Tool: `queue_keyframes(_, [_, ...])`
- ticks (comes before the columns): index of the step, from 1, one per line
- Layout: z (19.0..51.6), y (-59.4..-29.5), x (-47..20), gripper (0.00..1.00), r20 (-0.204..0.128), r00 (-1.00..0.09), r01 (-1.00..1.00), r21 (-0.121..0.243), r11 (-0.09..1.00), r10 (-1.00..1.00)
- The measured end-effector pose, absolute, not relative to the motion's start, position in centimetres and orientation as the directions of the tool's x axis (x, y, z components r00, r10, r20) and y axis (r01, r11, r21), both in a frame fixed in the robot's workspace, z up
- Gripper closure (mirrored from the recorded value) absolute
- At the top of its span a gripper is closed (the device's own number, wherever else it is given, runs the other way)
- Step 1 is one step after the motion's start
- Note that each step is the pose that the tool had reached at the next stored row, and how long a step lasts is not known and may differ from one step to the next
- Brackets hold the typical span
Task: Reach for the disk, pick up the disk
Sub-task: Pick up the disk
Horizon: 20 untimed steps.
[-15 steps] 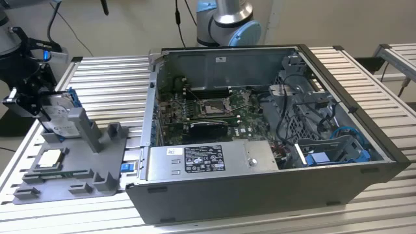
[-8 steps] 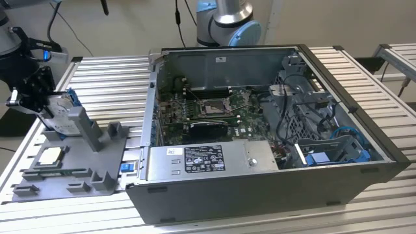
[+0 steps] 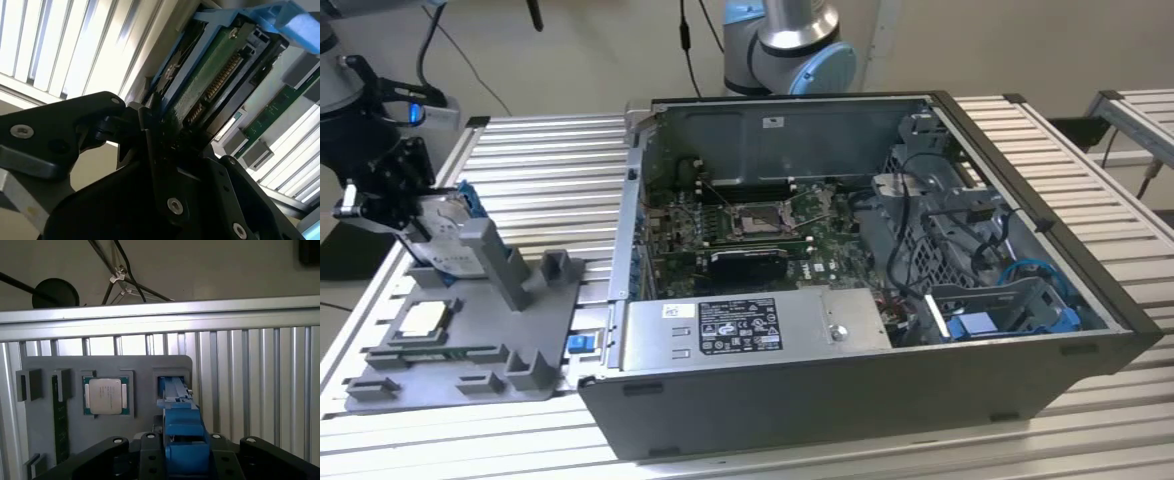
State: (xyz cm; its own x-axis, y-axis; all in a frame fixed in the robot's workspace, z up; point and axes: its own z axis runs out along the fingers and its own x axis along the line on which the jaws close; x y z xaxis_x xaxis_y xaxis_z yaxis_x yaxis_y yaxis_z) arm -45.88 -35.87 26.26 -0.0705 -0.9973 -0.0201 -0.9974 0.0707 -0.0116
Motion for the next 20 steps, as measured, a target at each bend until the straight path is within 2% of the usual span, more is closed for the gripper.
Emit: queue_keyframes(20, [26.32,-35.86,-45.88,1.00,-0.019,-0.071,-0.997,-0.012,0.071,-0.997])
